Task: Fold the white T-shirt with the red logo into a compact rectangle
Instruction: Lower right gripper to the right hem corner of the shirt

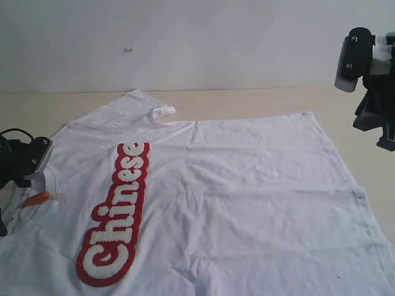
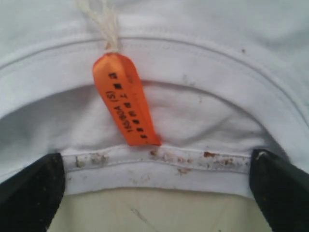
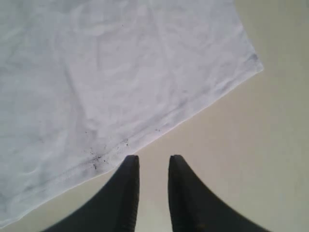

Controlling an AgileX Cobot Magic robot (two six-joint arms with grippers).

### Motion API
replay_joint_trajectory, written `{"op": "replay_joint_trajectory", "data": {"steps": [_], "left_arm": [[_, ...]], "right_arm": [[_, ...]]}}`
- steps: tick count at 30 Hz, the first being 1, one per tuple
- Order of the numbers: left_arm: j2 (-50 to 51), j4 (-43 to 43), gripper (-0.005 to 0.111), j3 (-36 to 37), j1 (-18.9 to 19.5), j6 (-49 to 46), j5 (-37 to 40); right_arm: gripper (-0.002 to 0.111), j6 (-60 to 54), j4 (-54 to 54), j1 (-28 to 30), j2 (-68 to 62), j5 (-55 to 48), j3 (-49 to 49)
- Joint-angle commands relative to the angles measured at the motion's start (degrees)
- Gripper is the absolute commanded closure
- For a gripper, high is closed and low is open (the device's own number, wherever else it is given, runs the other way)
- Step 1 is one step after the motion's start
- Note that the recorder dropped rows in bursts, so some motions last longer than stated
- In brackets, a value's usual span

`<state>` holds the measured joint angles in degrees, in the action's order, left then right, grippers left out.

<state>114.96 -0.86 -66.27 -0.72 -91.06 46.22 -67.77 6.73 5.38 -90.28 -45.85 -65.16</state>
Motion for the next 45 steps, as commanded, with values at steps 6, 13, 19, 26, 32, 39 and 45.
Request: {"op": "replay_joint_trajectory", "data": {"steps": [6, 13, 19, 26, 32, 39, 45], "left_arm": [[3.8, 0.1, 0.002, 0.1, 0.2, -0.2, -0.5], [4.3, 0.1, 0.002, 0.1, 0.2, -0.3, 0.6], [4.4, 0.2, 0.002, 0.1, 0.2, -0.3, -0.1], [4.4, 0.2, 0.002, 0.1, 0.2, -0.2, -0.1], [4.4, 0.2, 0.002, 0.1, 0.2, -0.2, -0.1], [4.4, 0.2, 0.002, 0.1, 0.2, -0.2, -0.1], [4.4, 0.2, 0.002, 0.1, 0.2, -0.2, -0.1]], "right_arm": [[0.085, -1.7, 0.1, -0.1, -2.5, 1.0, 0.2], [0.085, -1.7, 0.1, -0.1, -2.9, 1.0, 0.2], [0.085, -1.7, 0.1, -0.1, -2.9, 0.6, 0.2], [0.085, -1.6, -0.5, -0.1, -2.6, 8.1, 0.2], [0.085, 5.4, 1.1, -0.1, -0.8, 6.3, 0.2], [0.078, 4.9, 5.7, -0.1, 0.0, 3.3, 0.2], [0.025, 4.9, 5.5, -0.1, 0.2, 6.6, 0.2]]}}
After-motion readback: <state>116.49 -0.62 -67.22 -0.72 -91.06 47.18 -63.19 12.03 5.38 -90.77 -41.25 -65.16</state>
